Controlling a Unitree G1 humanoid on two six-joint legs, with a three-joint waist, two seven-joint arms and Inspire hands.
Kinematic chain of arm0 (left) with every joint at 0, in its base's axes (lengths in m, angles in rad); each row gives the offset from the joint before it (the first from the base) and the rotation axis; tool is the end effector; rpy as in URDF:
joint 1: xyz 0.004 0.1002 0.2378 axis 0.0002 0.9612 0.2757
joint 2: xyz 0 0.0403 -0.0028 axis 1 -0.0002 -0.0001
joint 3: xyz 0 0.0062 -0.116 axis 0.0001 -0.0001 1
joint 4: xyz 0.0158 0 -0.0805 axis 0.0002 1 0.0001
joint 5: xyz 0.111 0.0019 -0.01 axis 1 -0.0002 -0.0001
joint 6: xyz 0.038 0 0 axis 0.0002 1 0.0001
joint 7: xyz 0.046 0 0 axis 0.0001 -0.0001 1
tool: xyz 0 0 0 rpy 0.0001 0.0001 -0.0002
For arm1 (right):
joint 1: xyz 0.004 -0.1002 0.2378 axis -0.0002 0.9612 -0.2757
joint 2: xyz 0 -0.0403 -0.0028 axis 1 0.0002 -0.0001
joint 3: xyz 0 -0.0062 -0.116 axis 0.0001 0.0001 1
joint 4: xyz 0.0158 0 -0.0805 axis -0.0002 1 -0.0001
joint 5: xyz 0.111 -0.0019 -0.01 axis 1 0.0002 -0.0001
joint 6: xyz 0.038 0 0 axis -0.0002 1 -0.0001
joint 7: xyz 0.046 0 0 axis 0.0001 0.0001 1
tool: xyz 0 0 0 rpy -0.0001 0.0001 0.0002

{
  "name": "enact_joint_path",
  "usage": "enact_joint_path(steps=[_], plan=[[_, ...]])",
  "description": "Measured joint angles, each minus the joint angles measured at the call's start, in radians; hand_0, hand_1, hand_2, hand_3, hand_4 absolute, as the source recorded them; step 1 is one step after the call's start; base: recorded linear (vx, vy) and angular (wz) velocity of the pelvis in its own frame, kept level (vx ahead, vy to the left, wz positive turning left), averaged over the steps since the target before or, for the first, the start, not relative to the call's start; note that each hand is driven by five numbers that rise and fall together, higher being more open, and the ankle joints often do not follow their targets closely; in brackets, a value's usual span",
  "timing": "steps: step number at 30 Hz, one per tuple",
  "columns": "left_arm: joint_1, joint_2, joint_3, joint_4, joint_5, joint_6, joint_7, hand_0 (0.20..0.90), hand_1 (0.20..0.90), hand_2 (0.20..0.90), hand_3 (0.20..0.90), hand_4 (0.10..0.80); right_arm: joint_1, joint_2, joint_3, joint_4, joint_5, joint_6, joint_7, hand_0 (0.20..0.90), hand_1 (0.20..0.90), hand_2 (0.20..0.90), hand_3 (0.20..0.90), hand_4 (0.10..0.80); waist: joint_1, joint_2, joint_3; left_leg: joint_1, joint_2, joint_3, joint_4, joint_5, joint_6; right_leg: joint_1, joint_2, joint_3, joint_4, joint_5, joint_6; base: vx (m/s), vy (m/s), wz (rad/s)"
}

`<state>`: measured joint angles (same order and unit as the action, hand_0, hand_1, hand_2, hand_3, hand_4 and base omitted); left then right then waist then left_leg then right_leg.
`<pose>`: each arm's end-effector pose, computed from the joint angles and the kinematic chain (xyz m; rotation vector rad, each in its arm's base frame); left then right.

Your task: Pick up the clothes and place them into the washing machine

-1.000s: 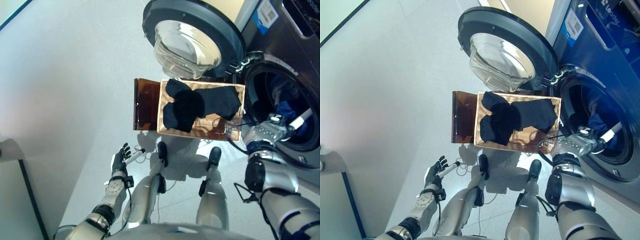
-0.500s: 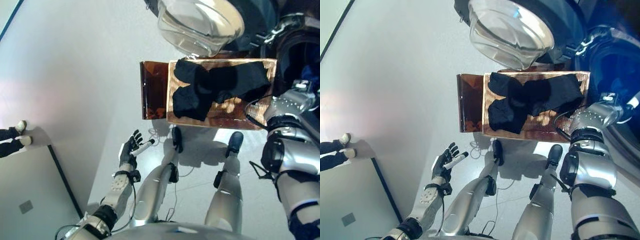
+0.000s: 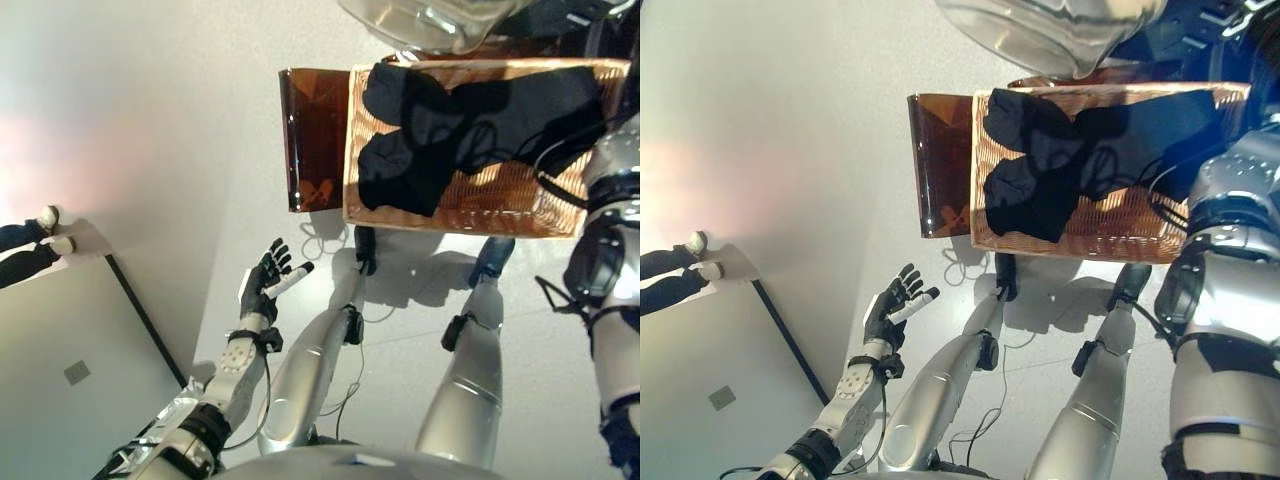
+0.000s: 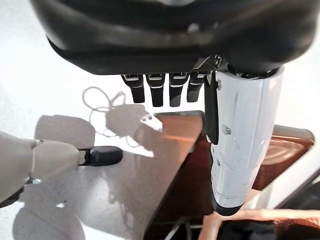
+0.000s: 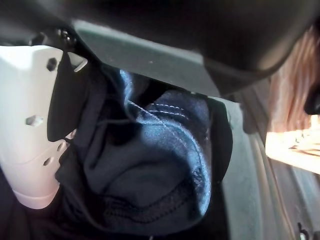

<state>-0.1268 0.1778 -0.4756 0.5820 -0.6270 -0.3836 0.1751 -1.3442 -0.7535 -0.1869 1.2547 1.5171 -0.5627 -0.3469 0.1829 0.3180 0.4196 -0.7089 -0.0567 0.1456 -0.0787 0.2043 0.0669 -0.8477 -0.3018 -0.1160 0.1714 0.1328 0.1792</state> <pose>0.2050 0.1233 -0.0480 -0.2823 0.2389 -0.0207 0.3387 -0.3448 0.2916 1.3715 -0.7886 -0.8604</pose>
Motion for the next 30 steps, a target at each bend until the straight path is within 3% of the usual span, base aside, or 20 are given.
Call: enact_joint_path(steps=[3,20,30], plan=[[0.000,0.001,-0.005,-0.003,-0.001,-0.011,0.003,0.900,0.900,0.900,0.900,0.800,-0.050,-0.028,0.001,0.015,0.000,-0.005,-0.008,0.200,0.200,0.200,0.200,0.300,0.002,0.000,0.000,-0.019,-0.010,-0.004,0.000,0.004,0.001,-0.044,-0.010,0.023,0.051,-0.030,0.004,-0.004,-0.009,0.10],[-0.007,0.034,-0.001,-0.048,0.000,-0.016,0.008,0.900,0.900,0.900,0.900,0.800,-0.183,-0.180,0.116,0.024,-0.078,-0.009,-0.096,0.200,0.200,0.200,0.200,0.300,-0.011,0.001,-0.001,-0.032,-0.012,0.000,0.000,0.006,0.002,-0.094,-0.010,0.050,0.108,-0.052,0.001,0.018,-0.013,-0.01],[-0.007,0.035,0.002,-0.076,0.000,-0.016,0.034,0.900,0.900,0.900,0.900,0.800,-0.212,-0.188,0.153,0.025,-0.141,-0.006,-0.148,0.200,0.200,0.200,0.200,0.300,-0.032,0.001,-0.001,-0.034,-0.011,0.000,0.000,0.007,0.001,-0.105,-0.011,0.052,0.129,-0.054,0.001,-0.001,0.000,0.01]])
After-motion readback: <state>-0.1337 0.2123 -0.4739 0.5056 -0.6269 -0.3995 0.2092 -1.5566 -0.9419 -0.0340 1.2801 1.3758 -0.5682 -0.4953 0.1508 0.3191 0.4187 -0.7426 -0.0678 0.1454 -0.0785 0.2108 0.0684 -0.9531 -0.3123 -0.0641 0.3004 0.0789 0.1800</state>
